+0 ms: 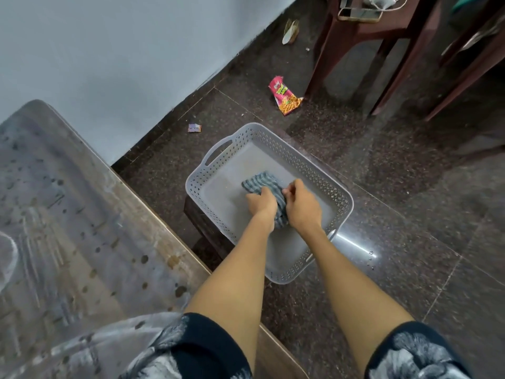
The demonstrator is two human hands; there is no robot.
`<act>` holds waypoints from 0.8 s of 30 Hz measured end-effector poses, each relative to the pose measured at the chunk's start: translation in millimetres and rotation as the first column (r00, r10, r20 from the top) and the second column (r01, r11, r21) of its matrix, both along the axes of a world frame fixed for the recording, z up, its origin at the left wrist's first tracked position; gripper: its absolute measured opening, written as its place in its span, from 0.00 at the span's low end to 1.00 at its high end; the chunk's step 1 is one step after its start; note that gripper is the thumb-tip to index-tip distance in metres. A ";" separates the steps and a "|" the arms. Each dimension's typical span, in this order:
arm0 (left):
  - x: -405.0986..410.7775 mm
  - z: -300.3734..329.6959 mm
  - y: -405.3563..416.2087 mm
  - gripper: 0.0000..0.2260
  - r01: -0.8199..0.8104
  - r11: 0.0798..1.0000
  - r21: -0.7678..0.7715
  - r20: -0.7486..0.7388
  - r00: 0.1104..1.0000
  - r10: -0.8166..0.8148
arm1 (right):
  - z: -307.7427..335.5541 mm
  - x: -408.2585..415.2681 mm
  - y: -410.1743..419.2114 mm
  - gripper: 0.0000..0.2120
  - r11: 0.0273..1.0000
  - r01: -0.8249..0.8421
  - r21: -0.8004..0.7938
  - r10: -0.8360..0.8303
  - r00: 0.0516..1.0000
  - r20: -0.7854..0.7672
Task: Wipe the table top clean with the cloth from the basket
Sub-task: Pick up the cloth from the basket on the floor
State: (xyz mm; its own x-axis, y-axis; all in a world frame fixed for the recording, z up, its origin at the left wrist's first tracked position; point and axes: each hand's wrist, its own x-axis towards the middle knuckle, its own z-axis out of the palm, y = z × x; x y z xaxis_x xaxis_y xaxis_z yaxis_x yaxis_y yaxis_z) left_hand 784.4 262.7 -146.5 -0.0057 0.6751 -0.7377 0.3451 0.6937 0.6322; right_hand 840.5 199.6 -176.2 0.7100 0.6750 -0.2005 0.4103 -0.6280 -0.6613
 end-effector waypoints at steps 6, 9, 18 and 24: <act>-26.2 35.1 -1.1 0.18 0.105 0.991 0.079 0.090 0.990 -0.112 | 45.4 -12.7 -9.9 0.08 0.965 0.111 0.238 -0.052 0.969 -0.241; -43.6 58.2 -3.0 0.17 0.132 0.981 0.142 0.155 0.976 -0.154 | 72.6 -26.1 -15.8 0.09 0.922 0.186 0.341 -0.053 0.930 -0.364; -126.1 140.3 -21.1 0.09 0.050 0.980 0.194 0.349 0.930 -0.116 | 145.9 -85.7 -24.5 0.23 0.952 0.249 0.177 -0.022 0.635 -0.772; -214.4 178.6 -36.5 0.14 -0.012 0.973 0.229 0.439 0.894 -0.092 | 206.1 -153.1 -28.3 0.18 0.966 0.118 0.228 0.155 0.442 -0.883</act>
